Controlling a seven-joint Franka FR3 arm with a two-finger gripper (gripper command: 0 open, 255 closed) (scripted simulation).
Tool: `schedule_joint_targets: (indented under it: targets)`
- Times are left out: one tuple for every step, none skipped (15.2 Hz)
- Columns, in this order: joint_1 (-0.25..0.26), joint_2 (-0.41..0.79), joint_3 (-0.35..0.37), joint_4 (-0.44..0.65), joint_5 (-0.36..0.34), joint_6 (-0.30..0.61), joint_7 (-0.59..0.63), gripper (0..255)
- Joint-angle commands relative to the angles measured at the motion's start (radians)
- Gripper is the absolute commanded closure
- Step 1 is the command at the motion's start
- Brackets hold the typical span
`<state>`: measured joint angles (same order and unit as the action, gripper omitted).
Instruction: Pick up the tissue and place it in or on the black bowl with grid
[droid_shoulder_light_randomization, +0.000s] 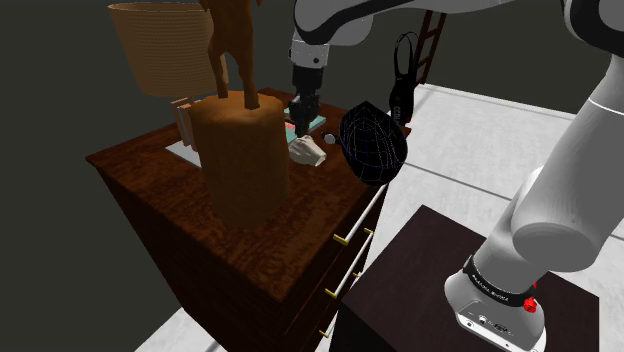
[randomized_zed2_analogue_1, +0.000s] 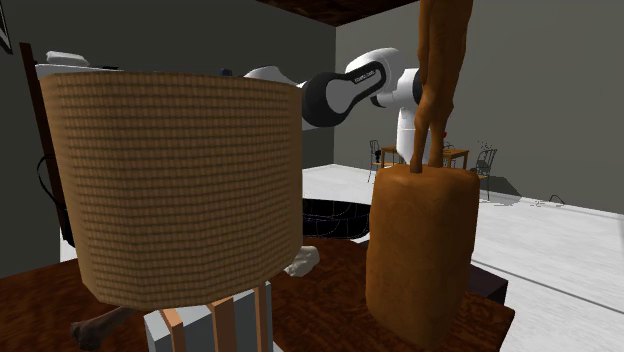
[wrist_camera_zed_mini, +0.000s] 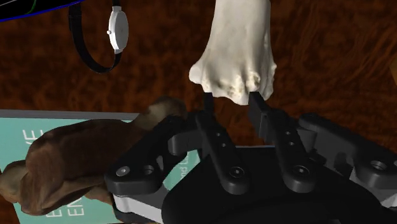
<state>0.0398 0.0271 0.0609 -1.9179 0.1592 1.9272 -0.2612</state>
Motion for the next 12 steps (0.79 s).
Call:
schedule_joint_targets:
  targets:
    - [0.000,0.000,0.000,0.000,0.000,0.000,0.000,255]
    - [0.000,0.000,0.000,0.000,0.000,0.000,0.000,255]
    - [0.000,0.000,0.000,0.000,0.000,0.000,0.000,255]
    - [0.000,0.000,0.000,0.000,0.000,0.000,0.000,255]
    - [0.000,0.000,0.000,0.000,0.000,0.000,0.000,255]
    - [0.000,0.000,0.000,0.000,0.000,0.000,0.000,255]
    - [0.000,0.000,0.000,0.000,0.000,0.000,0.000,255]
    - [0.000,0.000,0.000,0.000,0.000,0.000,0.000,255]
    - [0.000,0.000,0.000,0.000,0.000,0.000,0.000,0]
    - [0.002,-0.065,0.002,-0.094,0.004,0.066,0.031,0]
    - [0.005,-0.128,0.005,-0.183,0.007,0.130,0.065,0]
    - [0.007,-0.189,0.011,-0.269,0.009,0.193,0.101,0]
